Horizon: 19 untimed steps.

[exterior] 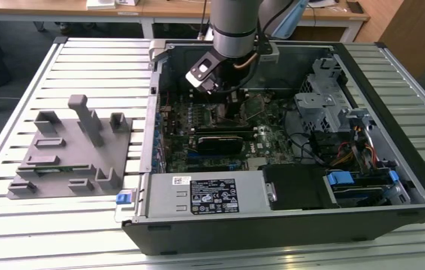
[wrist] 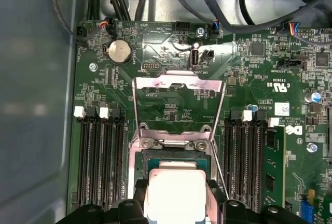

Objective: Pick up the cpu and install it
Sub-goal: 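Place the cpu into insertion slot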

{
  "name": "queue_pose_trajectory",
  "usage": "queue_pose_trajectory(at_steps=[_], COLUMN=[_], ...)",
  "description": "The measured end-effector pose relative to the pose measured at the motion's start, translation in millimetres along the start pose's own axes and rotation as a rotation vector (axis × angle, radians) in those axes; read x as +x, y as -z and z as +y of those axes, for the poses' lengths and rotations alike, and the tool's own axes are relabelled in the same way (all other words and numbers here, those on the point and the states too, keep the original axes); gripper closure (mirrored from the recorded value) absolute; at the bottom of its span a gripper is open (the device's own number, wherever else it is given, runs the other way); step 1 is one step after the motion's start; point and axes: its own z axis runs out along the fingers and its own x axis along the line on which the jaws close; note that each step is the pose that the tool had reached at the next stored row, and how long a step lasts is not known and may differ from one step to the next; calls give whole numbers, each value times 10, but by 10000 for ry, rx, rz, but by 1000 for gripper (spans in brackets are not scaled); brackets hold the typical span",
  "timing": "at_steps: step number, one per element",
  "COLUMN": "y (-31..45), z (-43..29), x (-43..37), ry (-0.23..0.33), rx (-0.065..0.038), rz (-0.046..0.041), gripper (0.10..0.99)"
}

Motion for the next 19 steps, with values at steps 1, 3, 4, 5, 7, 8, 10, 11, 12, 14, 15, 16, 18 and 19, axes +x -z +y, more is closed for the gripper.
queue_pose_trajectory(at_steps=[1, 3, 4, 5, 7, 8, 10, 11, 12, 14, 15, 16, 18, 19], y=[-8, -24, -32, -39, -49, -54, -64, -68, -73, -83, -88, -93, -101, -105], z=[0, -1, -1, -2, -8, -12, -14, -14, -15, -16, -16, -16, -17, -17], x=[5, 11, 13, 14, 15, 15, 15, 16, 16, 18, 20, 22, 27, 31], ry=[-45, -71, -72, -71, -73, -72, -71, -70, -71, -72, -72, -73, -72, -73], rx=[0, -1, -2, -2, -2, -1, -2, -2, -2, -2, -2, -1, 0, 1], rz=[-4, -5, -5, -5, -5, -4, -4, -4, -4, -4, -4, -6, -5, -7], gripper=[561, 561, 561, 561, 561, 561, 561, 561, 561, 561, 561, 561, 561, 561])
